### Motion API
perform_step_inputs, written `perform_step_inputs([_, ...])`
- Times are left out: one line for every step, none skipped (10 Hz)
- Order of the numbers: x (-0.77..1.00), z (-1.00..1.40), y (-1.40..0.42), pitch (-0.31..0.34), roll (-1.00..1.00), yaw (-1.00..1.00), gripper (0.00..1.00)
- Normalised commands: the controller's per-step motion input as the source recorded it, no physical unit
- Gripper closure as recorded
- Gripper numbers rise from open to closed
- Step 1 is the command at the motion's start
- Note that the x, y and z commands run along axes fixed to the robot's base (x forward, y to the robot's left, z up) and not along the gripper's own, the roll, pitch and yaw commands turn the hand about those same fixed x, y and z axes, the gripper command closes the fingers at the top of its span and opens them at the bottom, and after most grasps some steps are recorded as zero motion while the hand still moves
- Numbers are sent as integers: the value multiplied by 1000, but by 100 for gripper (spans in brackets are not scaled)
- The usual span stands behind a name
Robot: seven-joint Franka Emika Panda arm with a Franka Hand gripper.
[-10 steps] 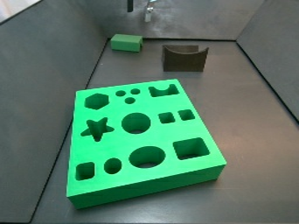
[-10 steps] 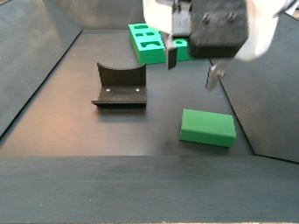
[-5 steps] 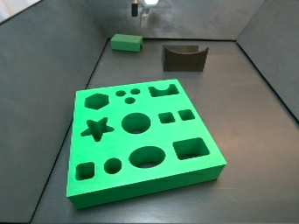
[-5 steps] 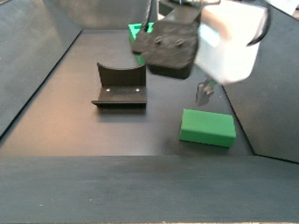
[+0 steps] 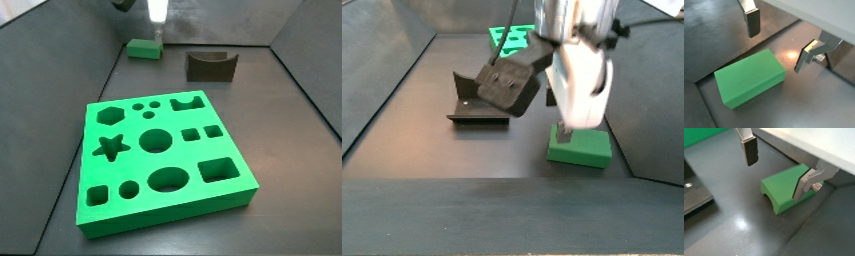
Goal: Pick up the arch object. Move up. Place the arch object on the fixture. Regrasp the arch object. Rotate the arch object. Move to above the board. Insert the arch object.
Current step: Pick up the arch object.
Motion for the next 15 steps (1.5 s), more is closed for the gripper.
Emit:
perform_step_inputs([0, -380, 134, -24, 0, -903, 0])
perform_step_inputs([0, -366, 177, -27, 0, -843, 0])
perform_step_inputs([-49, -320, 100, 0, -150, -477, 0])
perform_step_inputs([-354, -480, 123, -44, -327, -366, 0])
perform_step_inputs([-343, -403, 120, 0, -384, -257, 0])
perform_step_inputs([-177, -246, 3, 0, -256, -91, 0])
perform_step_inputs([0, -151, 0, 0, -121, -43, 0])
perform_step_inputs([0, -80, 0, 0, -64, -97, 0])
perform_step_inputs([-34, -140, 0, -43, -46, 0, 0])
perform_step_inputs([0, -69, 0, -67, -77, 0, 0])
perform_step_inputs([0, -34, 31, -27, -84, 0, 0])
perform_step_inputs([0, 0, 0, 0, 0, 0, 0])
perform_step_inputs([0, 0, 0, 0, 0, 0, 100])
perform_step_inputs([0, 0, 0, 0, 0, 0, 100])
perform_step_inputs([0, 0, 0, 0, 0, 0, 100])
